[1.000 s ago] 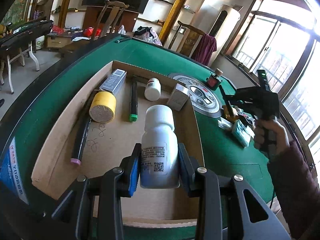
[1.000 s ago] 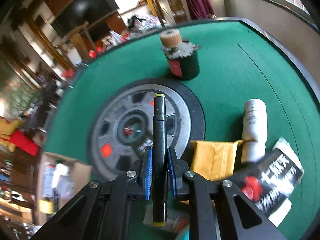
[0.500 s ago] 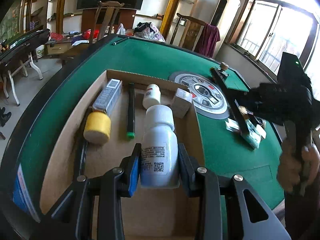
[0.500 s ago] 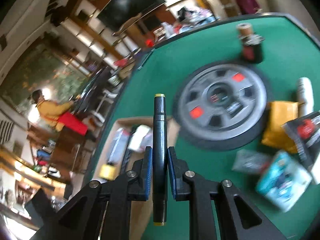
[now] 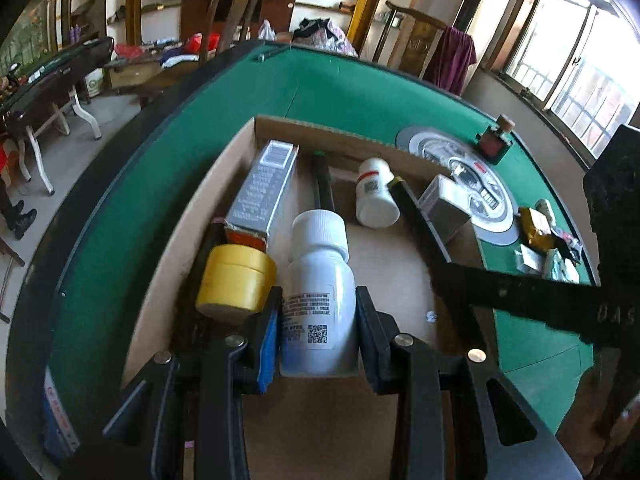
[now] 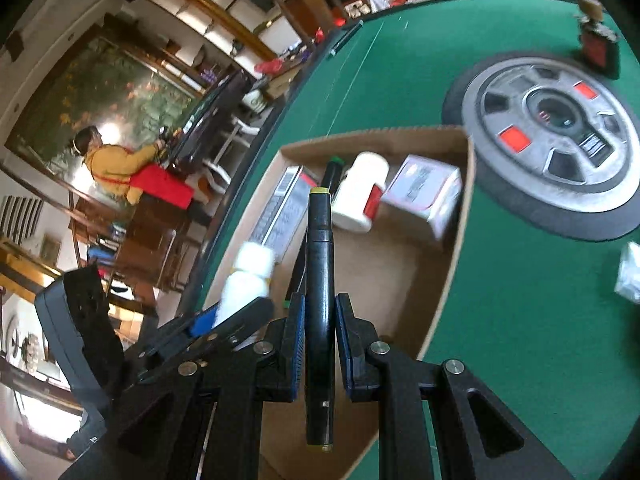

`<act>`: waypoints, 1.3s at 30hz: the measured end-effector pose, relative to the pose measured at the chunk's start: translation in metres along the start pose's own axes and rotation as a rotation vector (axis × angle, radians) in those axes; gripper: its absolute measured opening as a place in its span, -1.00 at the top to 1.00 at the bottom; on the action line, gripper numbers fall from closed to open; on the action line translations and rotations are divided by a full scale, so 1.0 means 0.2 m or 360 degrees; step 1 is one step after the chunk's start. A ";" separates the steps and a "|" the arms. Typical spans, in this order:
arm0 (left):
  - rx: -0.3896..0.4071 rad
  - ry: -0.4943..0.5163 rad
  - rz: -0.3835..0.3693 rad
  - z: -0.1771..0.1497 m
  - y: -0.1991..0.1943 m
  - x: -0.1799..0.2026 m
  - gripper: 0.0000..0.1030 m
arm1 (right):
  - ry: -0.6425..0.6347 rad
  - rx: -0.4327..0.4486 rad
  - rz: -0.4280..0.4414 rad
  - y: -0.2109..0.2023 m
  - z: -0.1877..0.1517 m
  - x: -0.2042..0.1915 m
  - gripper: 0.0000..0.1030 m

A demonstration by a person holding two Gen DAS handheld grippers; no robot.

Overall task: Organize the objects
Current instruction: 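Lower the bottle into the tray with left tool while right tool carries the marker there, then open the left tool to release the bottle while right tool releases the marker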

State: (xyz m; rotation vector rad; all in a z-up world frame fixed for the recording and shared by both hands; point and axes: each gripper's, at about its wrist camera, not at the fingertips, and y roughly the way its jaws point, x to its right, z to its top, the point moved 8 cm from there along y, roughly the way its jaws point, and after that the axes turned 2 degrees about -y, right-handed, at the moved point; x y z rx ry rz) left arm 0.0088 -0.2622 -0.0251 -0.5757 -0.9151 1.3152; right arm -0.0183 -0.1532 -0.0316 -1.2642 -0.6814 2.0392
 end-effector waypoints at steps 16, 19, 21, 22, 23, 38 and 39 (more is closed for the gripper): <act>0.0116 -0.0015 -0.0032 0.01 -0.12 0.02 -0.05 | -0.0051 -0.0085 -0.0137 0.19 0.04 0.01 0.67; 0.0204 -0.0015 -0.0010 0.02 -0.23 -0.01 -0.31 | -0.0072 -0.0079 -0.0182 0.20 0.05 0.02 0.67; 0.0255 -0.0029 -0.0005 0.01 -0.31 -0.02 -0.41 | -0.0080 -0.0070 -0.0205 0.20 0.05 0.03 0.67; 0.0270 -0.0038 -0.0003 0.00 -0.33 -0.03 -0.44 | -0.0086 -0.0065 -0.0220 0.20 0.05 0.03 0.67; 0.0283 -0.0050 -0.0002 -0.01 -0.36 -0.04 -0.50 | -0.0091 -0.0060 -0.0235 0.19 0.05 0.03 0.67; 0.0243 -0.0217 0.0004 -0.14 -0.44 -0.06 -0.63 | -0.0314 0.0293 -0.0490 -0.24 -0.03 0.04 -0.59; 0.0255 -0.0198 0.0022 -0.15 -0.45 -0.04 -0.63 | -0.0337 0.0335 -0.0539 -0.28 -0.04 0.05 -0.61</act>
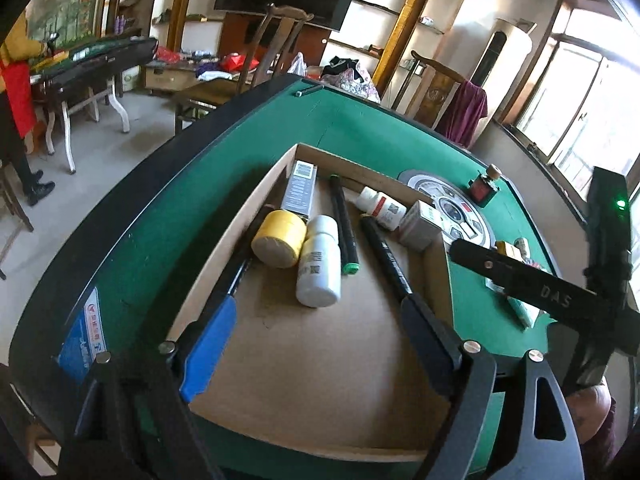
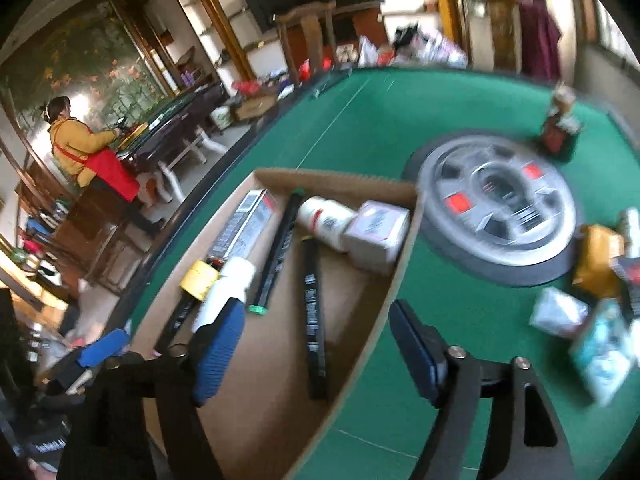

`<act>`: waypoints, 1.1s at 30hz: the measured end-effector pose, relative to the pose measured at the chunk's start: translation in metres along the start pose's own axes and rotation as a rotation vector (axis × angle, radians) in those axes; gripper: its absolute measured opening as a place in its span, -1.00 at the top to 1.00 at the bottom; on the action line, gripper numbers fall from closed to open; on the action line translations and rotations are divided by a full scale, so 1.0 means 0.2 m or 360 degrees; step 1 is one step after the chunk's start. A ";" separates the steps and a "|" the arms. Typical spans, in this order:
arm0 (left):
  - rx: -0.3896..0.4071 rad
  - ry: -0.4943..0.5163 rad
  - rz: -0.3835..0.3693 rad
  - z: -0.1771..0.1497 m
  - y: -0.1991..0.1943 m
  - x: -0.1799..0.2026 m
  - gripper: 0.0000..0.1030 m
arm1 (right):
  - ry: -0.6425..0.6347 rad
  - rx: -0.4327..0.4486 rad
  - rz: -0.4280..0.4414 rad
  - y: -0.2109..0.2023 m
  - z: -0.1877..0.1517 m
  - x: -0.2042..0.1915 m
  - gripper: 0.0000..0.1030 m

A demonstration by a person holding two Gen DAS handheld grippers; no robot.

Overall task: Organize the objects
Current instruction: 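Open the left tool to release the bottle while right tool releases the marker, then move the left tool away from the tray toward the loose packets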

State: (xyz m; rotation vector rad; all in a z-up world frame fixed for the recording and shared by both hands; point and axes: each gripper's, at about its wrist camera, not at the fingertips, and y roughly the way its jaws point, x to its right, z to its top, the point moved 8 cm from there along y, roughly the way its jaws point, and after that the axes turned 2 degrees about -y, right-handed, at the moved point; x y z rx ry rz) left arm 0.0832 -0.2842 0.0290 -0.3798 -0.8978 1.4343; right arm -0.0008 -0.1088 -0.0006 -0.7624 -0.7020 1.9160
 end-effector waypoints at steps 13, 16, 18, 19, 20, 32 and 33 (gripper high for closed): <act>0.0134 0.0244 0.0087 -0.04 -0.09 0.34 -0.64 | -0.0144 0.0356 -0.0441 -0.33 0.00 0.26 -0.80; 0.0101 0.0276 0.0063 -0.08 -0.06 0.43 -0.64 | -0.0200 0.0404 -0.0517 -0.40 -0.02 0.31 -0.84; 0.0070 0.0306 0.0050 -0.11 -0.03 0.50 -0.64 | -0.0231 0.0423 -0.0562 -0.43 -0.03 0.34 -0.87; 0.0061 0.0316 0.0046 -0.12 -0.02 0.52 -0.64 | -0.0243 0.0430 -0.0582 -0.44 -0.03 0.36 -0.88; 0.0048 0.0329 0.0039 -0.14 -0.01 0.54 -0.64 | -0.0247 0.0434 -0.0589 -0.45 -0.04 0.38 -0.89; -0.0025 0.0430 0.0003 -0.21 0.05 0.73 -0.64 | -0.0185 0.0443 -0.0605 -0.51 -0.06 0.54 -0.92; -0.0029 0.0433 0.0003 -0.22 0.06 0.74 -0.64 | -0.0184 0.0442 -0.0605 -0.51 -0.07 0.55 -0.92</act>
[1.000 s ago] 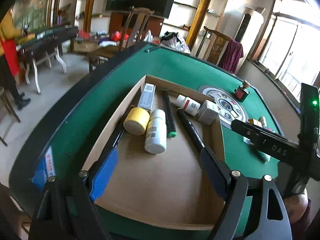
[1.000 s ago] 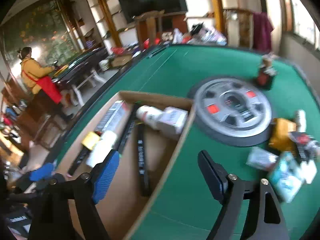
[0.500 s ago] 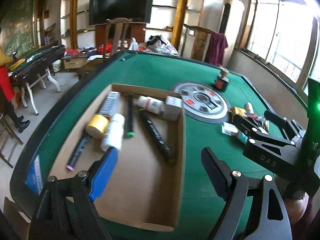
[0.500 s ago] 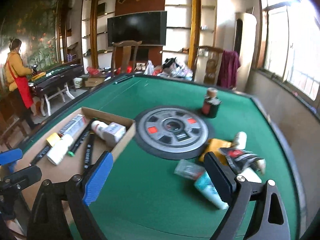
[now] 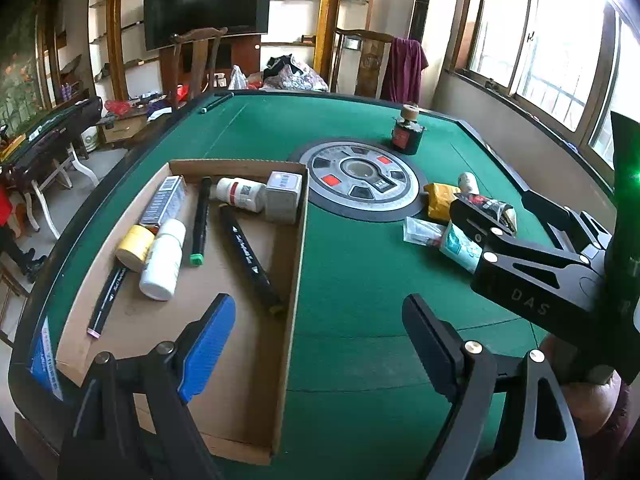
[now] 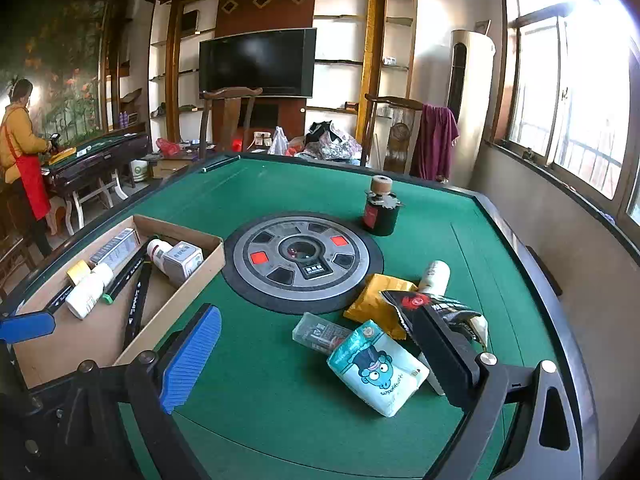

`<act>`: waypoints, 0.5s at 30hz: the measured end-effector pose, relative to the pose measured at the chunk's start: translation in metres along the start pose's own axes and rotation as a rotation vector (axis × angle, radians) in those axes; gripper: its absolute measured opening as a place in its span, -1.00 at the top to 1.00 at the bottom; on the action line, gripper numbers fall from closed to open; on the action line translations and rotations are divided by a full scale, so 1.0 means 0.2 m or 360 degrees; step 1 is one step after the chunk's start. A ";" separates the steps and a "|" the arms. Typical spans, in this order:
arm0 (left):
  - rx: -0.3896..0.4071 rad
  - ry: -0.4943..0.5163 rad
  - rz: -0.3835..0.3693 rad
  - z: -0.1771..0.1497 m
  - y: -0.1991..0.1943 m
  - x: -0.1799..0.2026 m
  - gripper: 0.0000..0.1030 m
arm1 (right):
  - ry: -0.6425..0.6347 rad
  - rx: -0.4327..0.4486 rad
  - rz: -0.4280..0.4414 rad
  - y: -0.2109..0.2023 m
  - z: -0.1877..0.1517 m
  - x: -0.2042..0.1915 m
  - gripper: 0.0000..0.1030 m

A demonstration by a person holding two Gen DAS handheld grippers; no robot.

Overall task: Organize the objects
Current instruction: 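Move the left tool away from the tray toward the loose packets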

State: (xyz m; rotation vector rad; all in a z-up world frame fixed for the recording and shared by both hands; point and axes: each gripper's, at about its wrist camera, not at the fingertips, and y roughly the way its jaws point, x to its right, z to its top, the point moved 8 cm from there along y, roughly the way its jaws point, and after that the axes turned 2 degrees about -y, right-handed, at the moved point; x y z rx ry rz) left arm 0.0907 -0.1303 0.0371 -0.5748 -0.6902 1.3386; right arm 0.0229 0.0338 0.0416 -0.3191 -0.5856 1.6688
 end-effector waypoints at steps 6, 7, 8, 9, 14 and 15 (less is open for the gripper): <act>-0.0025 0.0018 0.0001 -0.01 0.03 0.04 -0.64 | 0.0007 0.0003 0.0003 0.00 -0.01 0.03 -0.92; -0.0029 0.0021 0.0001 -0.01 0.03 0.05 -0.64 | 0.0009 0.0002 0.0003 0.00 -0.01 0.04 -0.92; -0.0032 0.0025 0.0002 -0.01 0.04 0.06 -0.64 | 0.0010 0.0002 0.0004 0.00 -0.01 0.04 -0.92; -0.0036 0.0029 0.0002 -0.01 0.04 0.06 -0.64 | 0.0013 0.0000 0.0002 0.00 -0.01 0.05 -0.92; -0.0059 0.0051 0.0000 -0.02 0.07 0.10 -0.64 | 0.0039 -0.0010 -0.0009 0.01 -0.03 0.10 -0.93; -0.0064 0.0056 0.0000 -0.02 0.08 0.11 -0.64 | 0.0049 -0.0016 -0.0009 0.01 -0.03 0.12 -0.93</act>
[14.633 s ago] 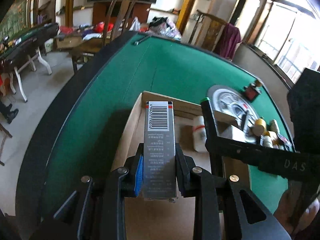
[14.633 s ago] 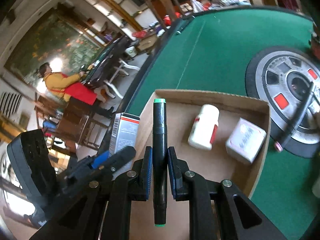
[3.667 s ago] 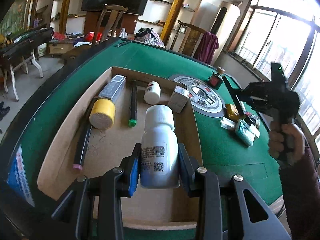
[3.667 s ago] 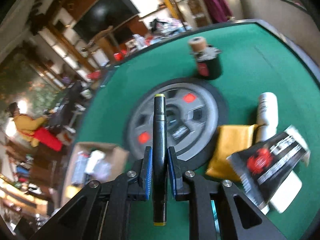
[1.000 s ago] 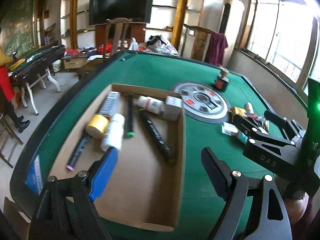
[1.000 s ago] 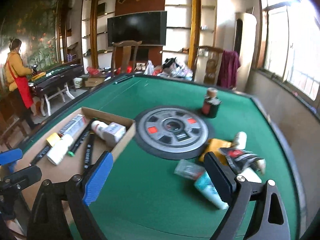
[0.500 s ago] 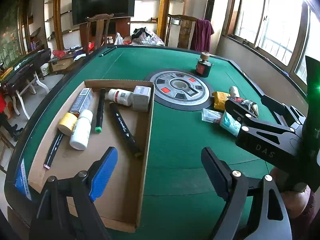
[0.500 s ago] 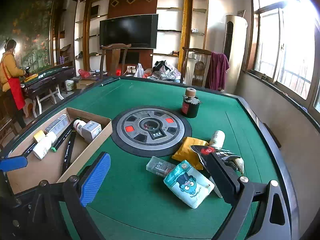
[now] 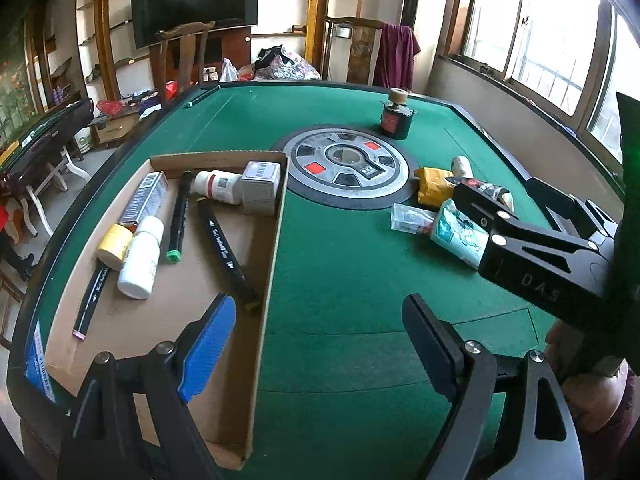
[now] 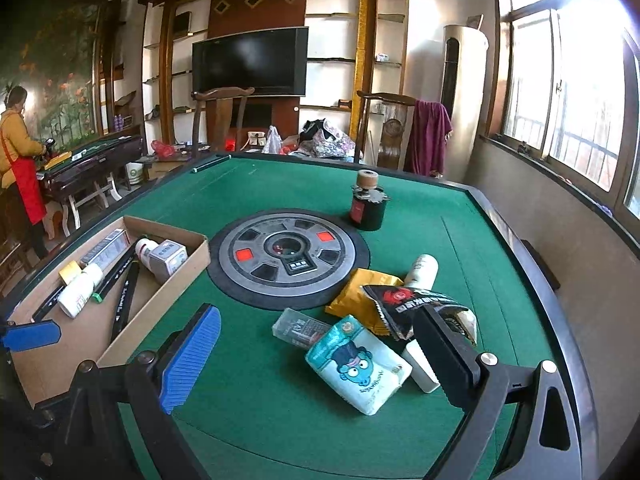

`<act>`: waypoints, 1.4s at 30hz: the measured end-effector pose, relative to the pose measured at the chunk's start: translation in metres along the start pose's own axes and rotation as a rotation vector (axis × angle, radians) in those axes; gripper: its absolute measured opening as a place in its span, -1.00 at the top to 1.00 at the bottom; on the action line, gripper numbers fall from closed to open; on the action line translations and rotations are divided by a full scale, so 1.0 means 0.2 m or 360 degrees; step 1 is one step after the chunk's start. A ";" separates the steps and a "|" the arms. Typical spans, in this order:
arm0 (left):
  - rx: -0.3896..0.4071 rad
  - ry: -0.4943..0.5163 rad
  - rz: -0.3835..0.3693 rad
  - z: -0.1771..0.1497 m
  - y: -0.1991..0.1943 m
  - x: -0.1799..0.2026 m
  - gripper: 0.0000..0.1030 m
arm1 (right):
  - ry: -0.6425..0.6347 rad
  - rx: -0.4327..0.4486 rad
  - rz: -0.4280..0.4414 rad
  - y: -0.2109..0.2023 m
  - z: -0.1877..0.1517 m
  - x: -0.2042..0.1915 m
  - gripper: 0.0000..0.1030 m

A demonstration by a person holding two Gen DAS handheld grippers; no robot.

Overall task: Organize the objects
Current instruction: 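Move the left tool away from the tray toward the loose packets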

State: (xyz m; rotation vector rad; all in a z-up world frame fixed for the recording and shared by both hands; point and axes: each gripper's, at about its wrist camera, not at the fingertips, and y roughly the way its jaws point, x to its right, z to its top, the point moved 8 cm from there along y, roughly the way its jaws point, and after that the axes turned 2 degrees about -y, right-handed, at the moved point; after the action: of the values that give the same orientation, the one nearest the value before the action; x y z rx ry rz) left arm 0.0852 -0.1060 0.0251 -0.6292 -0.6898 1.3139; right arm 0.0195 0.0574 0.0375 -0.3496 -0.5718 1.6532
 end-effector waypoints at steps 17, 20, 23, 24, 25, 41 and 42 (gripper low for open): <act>-0.0111 0.0495 -0.0354 -0.21 0.05 0.71 -0.64 | 0.0364 0.0029 -0.0291 -0.03 0.03 0.71 -0.93; -0.0130 0.0516 -0.0383 -0.24 0.06 0.73 -0.64 | 0.0434 0.0039 -0.0344 -0.02 0.03 0.82 -0.94; -0.0138 0.0502 -0.0380 -0.24 0.06 0.72 -0.64 | 0.0474 0.0046 -0.0357 0.02 0.04 0.88 -0.95; -0.0141 0.0492 -0.0379 -0.24 0.07 0.71 -0.64 | 0.0478 0.0052 -0.0371 0.03 0.05 0.89 -0.95; -0.0143 0.0484 -0.0379 -0.24 0.07 0.71 -0.64 | 0.0478 0.0060 -0.0390 0.04 0.05 0.91 -0.95; -0.0210 0.0467 -0.0431 -0.25 0.16 0.76 -0.64 | 0.0642 -0.0009 -0.0519 0.11 -0.11 1.11 -0.95; -0.0213 0.0462 -0.0437 -0.24 0.17 0.76 -0.64 | 0.0629 -0.0012 -0.0520 0.12 -0.11 1.10 -0.95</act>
State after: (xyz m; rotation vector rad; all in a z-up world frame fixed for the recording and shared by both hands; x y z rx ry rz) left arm 0.1188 0.0480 -0.0173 -0.7858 -0.6035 0.9061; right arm -0.0247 0.2749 0.0266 -0.5430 -0.3166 1.2259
